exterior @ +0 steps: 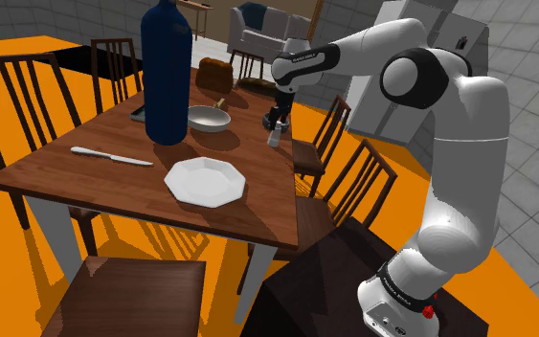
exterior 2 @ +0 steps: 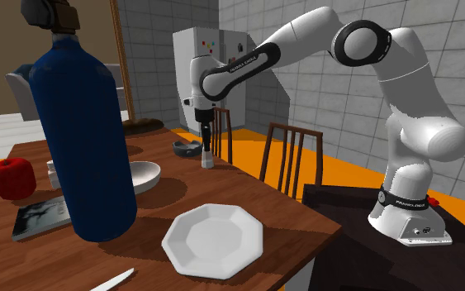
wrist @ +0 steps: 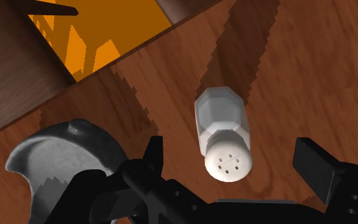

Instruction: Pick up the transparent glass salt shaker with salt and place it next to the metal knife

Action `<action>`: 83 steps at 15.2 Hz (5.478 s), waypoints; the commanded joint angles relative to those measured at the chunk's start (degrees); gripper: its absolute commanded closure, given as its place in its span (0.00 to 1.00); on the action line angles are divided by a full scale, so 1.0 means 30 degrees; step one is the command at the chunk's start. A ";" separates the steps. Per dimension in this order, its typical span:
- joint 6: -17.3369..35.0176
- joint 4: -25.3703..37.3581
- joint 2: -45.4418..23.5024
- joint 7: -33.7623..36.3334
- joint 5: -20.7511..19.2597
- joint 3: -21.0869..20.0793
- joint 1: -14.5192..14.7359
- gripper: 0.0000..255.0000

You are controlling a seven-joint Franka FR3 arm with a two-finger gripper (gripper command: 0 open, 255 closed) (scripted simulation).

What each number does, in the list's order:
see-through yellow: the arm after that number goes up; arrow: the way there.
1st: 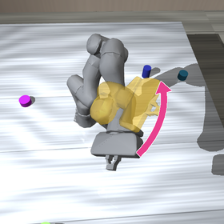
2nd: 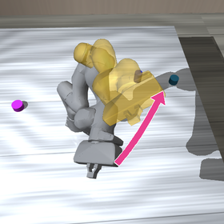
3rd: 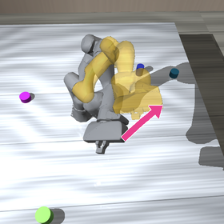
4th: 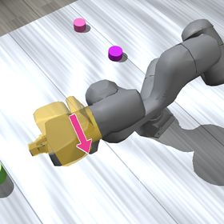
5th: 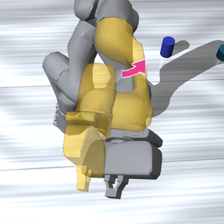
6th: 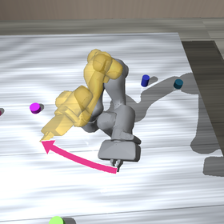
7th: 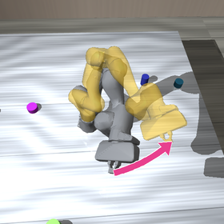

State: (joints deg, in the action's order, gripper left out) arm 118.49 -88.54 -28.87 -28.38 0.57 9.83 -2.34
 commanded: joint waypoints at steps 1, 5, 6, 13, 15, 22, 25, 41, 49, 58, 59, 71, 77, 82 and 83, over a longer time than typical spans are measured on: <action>0.0007 -0.0004 -0.0002 -0.0001 0.0001 0.0000 -0.0001 0.00; 0.0003 -0.0002 -0.0001 -0.0001 0.0000 0.0000 -0.0001 1.00; 0.0005 -0.0011 0.0007 -0.0001 -0.0001 0.0001 0.0000 1.00; -0.0205 0.0118 0.0090 -0.0005 -0.0011 0.0008 0.0003 1.00; -0.0633 0.0376 0.0262 -0.0013 -0.0034 0.0023 0.0008 1.00; -0.2198 0.1482 0.0728 -0.0053 -0.0094 0.0066 0.0011 1.00; -0.2896 0.2040 0.0870 -0.0075 -0.0111 0.0081 0.0005 1.00; -0.6999 0.6139 0.0885 -0.0251 -0.0090 0.0133 -0.0139 1.00; -0.7970 0.6690 0.1269 0.0453 -0.0234 -0.0021 0.0443 1.00; -0.6349 0.2969 0.3160 0.4104 -0.0920 -0.0992 0.3195 1.00; -0.6232 0.2732 0.3255 0.4514 -0.0977 -0.1118 0.3476 1.00; -0.5534 0.2093 0.2859 0.9351 -0.1480 -0.2669 0.6704 1.00; -0.5680 0.3281 0.1645 1.1640 -0.1694 -0.3364 0.8300 1.00; -0.6136 0.5167 0.0077 1.3430 -0.1887 -0.3848 0.9659 1.00; -0.6275 0.5663 -0.0306 1.3771 -0.1927 -0.3932 0.9936 1.00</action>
State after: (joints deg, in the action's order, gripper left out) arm 100.15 -73.23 -28.50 11.63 -5.05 -1.67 26.48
